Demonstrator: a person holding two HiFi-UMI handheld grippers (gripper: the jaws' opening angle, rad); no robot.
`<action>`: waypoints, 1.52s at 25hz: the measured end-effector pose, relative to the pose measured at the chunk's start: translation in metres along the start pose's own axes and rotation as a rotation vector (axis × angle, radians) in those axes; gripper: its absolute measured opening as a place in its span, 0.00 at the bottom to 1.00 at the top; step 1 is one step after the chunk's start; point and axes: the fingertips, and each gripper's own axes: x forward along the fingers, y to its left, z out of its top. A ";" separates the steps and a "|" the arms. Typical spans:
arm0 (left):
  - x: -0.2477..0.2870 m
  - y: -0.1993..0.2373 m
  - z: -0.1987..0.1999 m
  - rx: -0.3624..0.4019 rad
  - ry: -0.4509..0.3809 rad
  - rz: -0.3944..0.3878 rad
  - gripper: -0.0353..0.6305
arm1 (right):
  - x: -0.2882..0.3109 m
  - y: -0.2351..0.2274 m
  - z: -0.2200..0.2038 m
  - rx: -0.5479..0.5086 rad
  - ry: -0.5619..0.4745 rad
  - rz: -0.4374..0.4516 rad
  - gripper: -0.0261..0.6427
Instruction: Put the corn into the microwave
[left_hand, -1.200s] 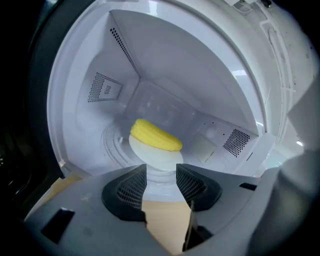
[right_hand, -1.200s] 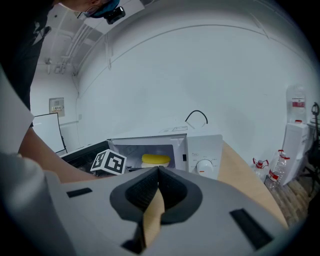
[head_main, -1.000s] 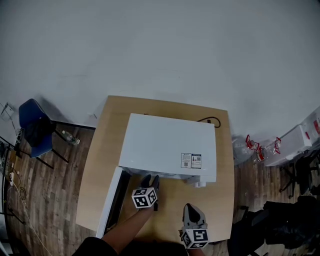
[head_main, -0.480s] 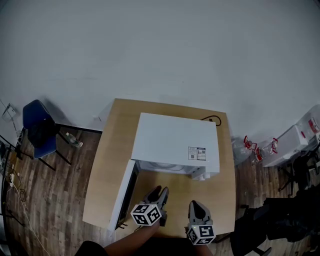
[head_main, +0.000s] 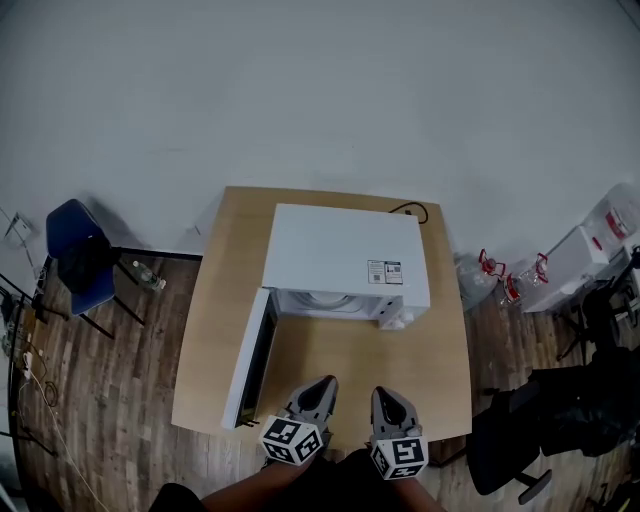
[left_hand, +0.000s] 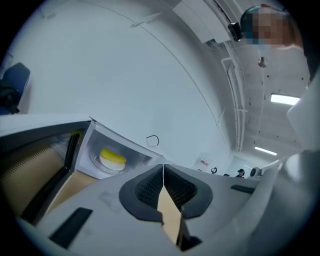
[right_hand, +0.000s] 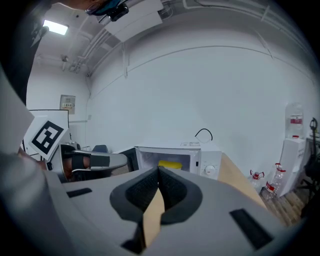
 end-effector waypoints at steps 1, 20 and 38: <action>-0.007 -0.008 0.001 0.036 -0.005 0.009 0.08 | -0.006 -0.001 0.000 -0.002 -0.006 0.006 0.13; -0.153 -0.169 -0.068 0.303 -0.081 0.176 0.07 | -0.192 0.025 -0.036 -0.083 -0.087 0.141 0.13; -0.211 -0.190 -0.068 0.304 -0.061 0.148 0.07 | -0.259 0.056 -0.030 -0.095 -0.133 0.040 0.13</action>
